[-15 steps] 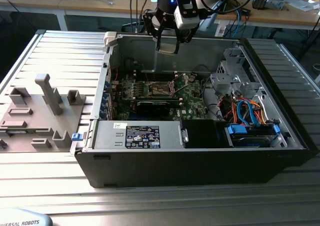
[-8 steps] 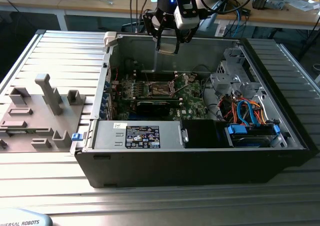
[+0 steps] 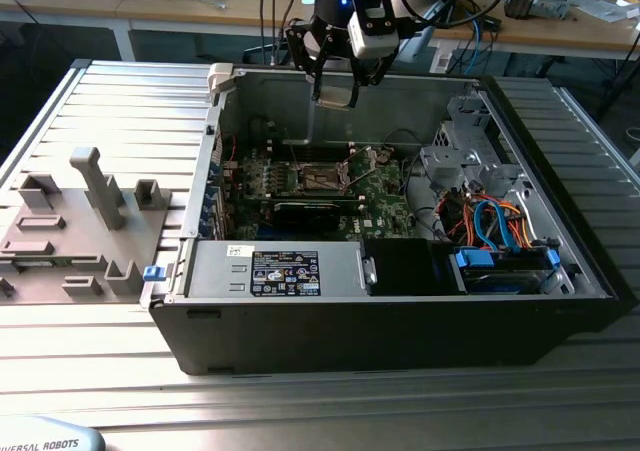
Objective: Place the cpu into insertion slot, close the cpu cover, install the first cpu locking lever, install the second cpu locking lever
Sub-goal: 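Place the cpu into insertion slot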
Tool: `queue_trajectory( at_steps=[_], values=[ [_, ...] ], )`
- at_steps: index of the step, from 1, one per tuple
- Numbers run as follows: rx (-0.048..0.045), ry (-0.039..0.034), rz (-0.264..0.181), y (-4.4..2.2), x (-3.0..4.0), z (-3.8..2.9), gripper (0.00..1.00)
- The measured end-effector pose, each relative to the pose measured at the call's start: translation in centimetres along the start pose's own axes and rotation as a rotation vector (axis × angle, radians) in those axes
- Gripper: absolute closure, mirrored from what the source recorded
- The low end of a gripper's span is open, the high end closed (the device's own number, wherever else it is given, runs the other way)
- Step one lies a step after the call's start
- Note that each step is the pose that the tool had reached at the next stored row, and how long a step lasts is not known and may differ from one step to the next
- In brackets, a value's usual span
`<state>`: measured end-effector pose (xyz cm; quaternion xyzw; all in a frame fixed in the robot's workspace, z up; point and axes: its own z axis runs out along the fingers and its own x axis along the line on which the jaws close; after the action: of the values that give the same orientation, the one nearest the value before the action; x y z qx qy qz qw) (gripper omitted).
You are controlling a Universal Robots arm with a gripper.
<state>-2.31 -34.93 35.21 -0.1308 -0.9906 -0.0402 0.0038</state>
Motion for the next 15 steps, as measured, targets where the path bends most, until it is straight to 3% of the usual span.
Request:
queue_trajectory(
  at_steps=[15],
  values=[
    [-0.0001, -0.0005, 0.007, 0.0, 0.0, 0.0, 0.46]
  ],
)
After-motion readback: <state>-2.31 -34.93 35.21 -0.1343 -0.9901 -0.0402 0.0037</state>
